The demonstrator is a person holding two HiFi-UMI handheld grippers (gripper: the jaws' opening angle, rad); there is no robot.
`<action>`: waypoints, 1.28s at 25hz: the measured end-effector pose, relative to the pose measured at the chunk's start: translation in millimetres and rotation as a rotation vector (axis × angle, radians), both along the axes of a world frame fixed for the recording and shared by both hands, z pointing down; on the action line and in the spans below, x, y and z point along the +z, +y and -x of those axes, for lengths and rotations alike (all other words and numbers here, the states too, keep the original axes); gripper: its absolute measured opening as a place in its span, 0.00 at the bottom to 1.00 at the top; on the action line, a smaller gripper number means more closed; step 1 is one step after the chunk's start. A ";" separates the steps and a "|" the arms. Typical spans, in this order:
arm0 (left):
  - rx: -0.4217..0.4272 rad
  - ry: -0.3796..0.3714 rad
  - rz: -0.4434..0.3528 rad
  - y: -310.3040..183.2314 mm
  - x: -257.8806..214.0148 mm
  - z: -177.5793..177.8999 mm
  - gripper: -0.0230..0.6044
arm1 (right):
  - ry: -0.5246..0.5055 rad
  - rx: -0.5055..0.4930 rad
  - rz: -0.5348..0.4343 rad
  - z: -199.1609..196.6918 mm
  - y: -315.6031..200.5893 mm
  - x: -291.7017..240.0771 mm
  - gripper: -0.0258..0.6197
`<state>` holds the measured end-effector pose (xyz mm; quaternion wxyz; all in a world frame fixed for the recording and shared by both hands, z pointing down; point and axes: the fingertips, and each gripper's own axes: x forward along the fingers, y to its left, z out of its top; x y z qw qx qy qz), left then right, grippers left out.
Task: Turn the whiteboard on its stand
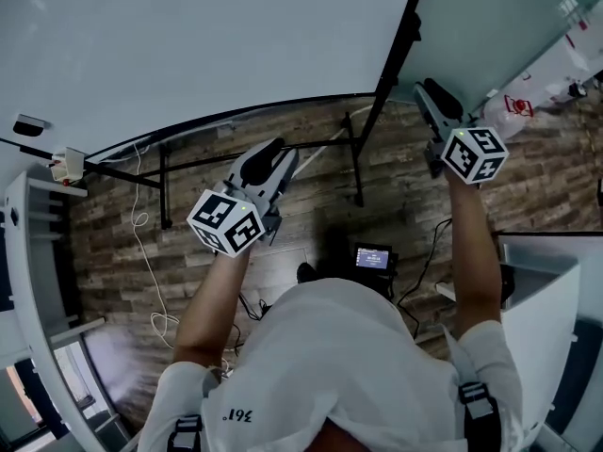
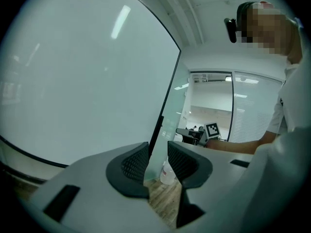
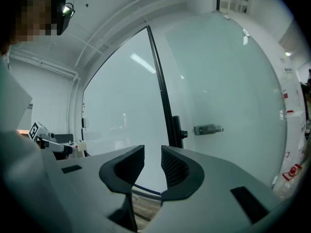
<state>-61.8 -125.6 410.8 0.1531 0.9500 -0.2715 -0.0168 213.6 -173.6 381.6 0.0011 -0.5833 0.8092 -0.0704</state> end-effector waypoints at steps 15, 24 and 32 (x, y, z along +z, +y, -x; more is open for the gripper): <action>0.087 0.071 -0.005 91.6 -14.5 29.2 0.24 | 0.061 0.011 -0.087 94.7 122.1 -36.0 0.14; 0.132 0.096 0.014 139.3 -16.6 55.7 0.20 | 0.055 0.054 -0.077 129.6 183.4 -34.3 0.13; 0.154 0.094 0.048 168.6 -13.7 58.0 0.12 | 0.042 0.047 -0.047 135.6 222.9 -29.6 0.13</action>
